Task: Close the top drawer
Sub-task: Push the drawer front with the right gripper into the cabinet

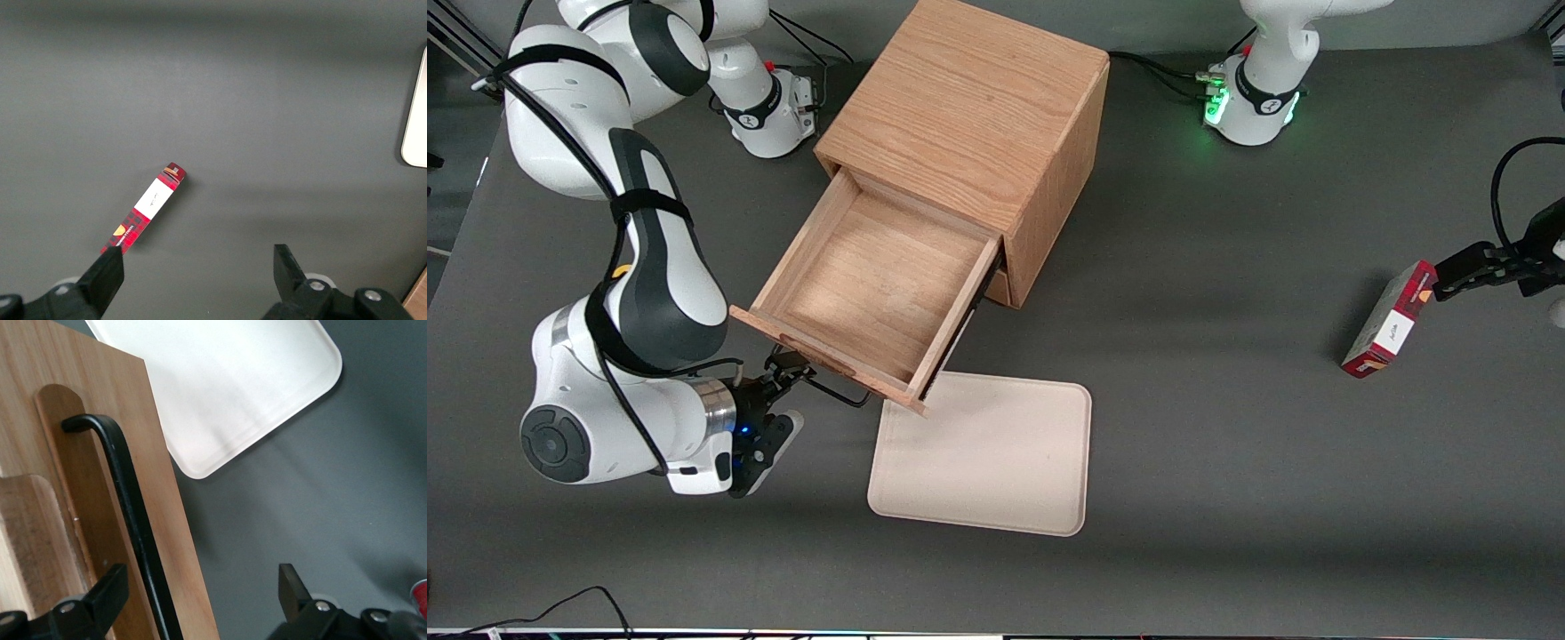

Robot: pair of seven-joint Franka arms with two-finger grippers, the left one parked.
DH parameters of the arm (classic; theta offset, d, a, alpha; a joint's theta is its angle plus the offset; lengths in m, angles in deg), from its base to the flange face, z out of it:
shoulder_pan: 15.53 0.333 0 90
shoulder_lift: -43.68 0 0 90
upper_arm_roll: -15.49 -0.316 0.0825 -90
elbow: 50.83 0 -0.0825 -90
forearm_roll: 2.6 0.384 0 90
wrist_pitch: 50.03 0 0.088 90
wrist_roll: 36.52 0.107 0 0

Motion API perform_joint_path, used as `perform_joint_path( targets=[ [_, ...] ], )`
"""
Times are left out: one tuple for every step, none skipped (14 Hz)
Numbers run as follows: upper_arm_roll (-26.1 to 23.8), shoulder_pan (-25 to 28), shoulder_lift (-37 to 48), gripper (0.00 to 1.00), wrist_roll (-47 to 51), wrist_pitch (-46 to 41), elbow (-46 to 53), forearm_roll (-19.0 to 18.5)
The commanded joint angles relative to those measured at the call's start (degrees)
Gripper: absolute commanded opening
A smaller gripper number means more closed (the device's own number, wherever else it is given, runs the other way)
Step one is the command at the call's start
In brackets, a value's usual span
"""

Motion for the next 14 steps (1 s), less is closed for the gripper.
perform_joint_path(
  targets=[
    [-0.4, -0.3, 0.5, 1.00, 1.6, 0.7, -1.6, 0.8],
    [-0.4, -0.2, 0.5, 1.00, 1.9, 0.9, -1.9, 0.8],
    [-0.4, -0.3, 0.5, 1.00, 2.3, 1.5, -2.4, 0.8],
    [-0.4, -0.3, 0.5, 1.00, 2.3, 1.9, -2.7, 0.8],
    [-0.5, -0.3, 0.5, 1.00, 2.3, 2.0, -2.7, 0.8],
    [-0.6, -0.3, 0.7, 1.00, 2.4, 1.9, -2.8, 0.8],
    [-0.6, -0.5, 0.8, 1.00, 2.4, 2.0, -3.1, 0.9],
    [-0.7, -0.5, 0.8, 1.00, 2.9, 2.2, -3.9, 1.9],
    [-0.7, -0.4, 1.4, 1.00, 4.2, 2.9, -5.5, 3.5],
    [-0.7, -0.3, 2.7, 1.00, 5.4, 3.7, -7.5, 3.9],
    [-0.7, -0.3, 3.9, 1.00, 5.7, 4.5, -9.5, 4.0],
    [-0.8, -0.3, 5.0, 1.00, 5.7, 5.4, -11.7, 4.0],
    [-0.9, -0.3, 6.5, 1.00, 6.0, 6.6, -14.3, 4.1],
    [-1.3, -0.4, 8.2, 1.00, 6.9, 8.0, -17.3, 4.2]
  ],
)
